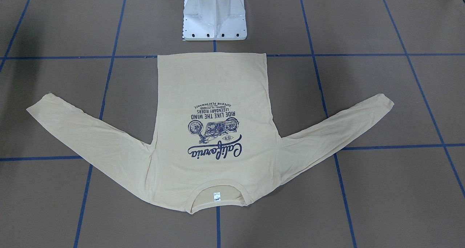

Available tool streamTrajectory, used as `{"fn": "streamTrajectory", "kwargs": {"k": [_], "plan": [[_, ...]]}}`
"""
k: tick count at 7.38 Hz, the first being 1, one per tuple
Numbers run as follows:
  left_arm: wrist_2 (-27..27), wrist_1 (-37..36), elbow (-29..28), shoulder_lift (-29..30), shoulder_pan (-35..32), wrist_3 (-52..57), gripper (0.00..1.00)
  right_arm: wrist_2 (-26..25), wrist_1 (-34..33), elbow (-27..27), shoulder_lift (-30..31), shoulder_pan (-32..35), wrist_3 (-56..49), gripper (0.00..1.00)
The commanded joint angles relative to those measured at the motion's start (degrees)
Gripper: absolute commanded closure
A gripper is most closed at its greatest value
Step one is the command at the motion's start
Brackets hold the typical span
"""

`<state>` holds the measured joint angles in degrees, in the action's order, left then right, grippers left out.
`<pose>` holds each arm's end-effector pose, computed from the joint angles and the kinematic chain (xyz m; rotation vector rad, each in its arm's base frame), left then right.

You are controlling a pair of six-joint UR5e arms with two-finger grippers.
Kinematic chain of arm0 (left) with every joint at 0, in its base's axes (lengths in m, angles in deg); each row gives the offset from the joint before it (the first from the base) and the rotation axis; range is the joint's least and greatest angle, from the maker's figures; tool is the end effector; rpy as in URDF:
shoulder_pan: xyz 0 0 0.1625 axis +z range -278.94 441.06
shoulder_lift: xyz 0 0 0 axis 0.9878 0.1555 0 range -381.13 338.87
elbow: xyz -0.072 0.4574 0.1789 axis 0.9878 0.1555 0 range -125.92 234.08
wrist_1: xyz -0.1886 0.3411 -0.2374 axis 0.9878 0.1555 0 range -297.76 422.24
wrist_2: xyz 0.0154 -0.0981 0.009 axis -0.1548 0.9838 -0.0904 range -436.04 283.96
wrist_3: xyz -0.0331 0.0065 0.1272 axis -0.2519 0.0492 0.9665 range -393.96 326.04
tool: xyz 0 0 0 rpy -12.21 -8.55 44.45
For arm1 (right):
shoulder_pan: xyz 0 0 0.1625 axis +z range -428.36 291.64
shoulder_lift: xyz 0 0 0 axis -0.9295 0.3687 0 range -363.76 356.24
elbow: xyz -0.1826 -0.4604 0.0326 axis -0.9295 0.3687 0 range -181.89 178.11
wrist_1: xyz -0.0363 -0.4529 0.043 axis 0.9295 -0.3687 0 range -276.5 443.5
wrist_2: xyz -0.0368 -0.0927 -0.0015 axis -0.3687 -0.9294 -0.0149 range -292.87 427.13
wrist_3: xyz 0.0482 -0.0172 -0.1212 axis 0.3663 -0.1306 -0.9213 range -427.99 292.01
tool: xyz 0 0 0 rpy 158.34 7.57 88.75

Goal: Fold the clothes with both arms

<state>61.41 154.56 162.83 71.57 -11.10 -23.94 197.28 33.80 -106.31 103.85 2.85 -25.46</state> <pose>-0.0572 -0.5549 0.5399 0.4764 0.7722 0.2994 -0.0913 -0.4187 0.6799 0.1891 -0.8965 0.1582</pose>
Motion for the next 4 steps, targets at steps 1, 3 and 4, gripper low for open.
{"fn": "streamTrajectory", "kwargs": {"k": [1,3,4], "plan": [[0.0,0.1,0.0,-0.1,0.0,0.1,0.00,-13.1,7.7,0.9,0.9,-12.6,13.2,0.01],[0.0,0.1,-0.1,-0.1,0.0,0.1,0.00,-14.4,19.3,8.2,-1.2,-15.8,17.5,0.25],[0.0,0.0,-0.1,-0.1,0.0,0.1,0.00,-14.6,20.0,10.6,-3.6,-16.6,19.2,0.37]]}}
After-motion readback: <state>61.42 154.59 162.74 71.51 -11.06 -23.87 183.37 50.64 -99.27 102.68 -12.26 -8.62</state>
